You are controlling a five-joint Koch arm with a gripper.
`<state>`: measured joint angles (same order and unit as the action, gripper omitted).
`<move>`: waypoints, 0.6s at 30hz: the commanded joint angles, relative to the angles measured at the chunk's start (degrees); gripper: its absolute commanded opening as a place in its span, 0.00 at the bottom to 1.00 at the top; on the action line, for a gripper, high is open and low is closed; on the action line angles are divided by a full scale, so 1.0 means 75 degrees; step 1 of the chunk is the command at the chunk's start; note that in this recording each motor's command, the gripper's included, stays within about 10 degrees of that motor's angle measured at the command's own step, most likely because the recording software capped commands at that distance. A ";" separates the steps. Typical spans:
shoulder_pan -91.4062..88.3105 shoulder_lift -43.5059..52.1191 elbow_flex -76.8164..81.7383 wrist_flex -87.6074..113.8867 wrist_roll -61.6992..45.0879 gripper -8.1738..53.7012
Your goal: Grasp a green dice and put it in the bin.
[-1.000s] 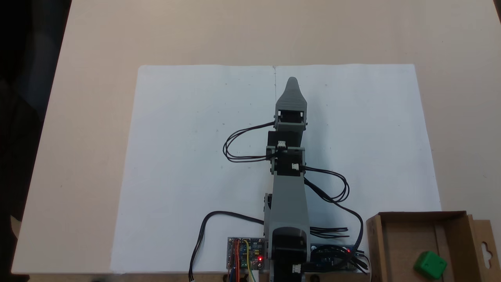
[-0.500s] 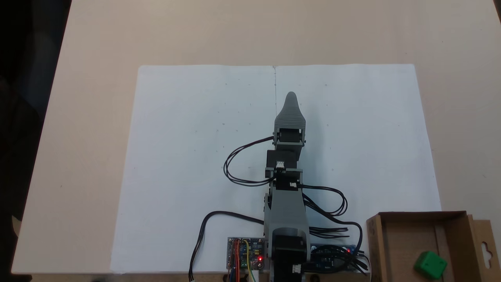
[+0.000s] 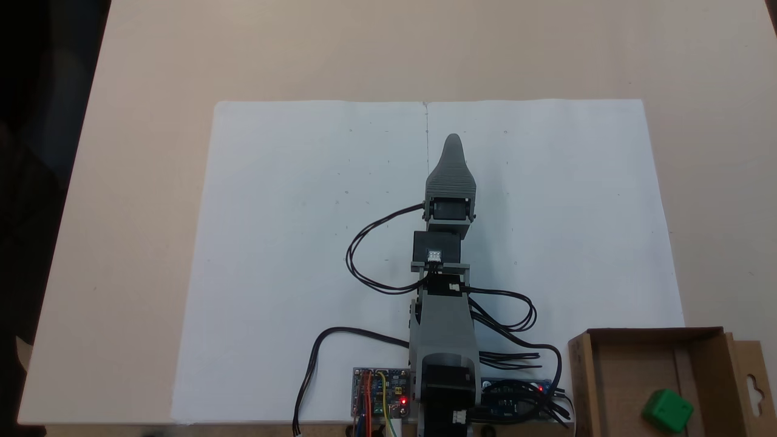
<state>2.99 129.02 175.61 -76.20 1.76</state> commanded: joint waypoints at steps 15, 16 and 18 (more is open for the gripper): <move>-0.0059 0.0855 0.0492 -0.0621 -0.0305 0.86; -0.0059 0.0855 0.0504 -0.0621 -0.0305 0.86; -0.0070 0.0855 0.0504 -0.0621 -0.0305 0.86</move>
<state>2.46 129.02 175.61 -76.20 1.76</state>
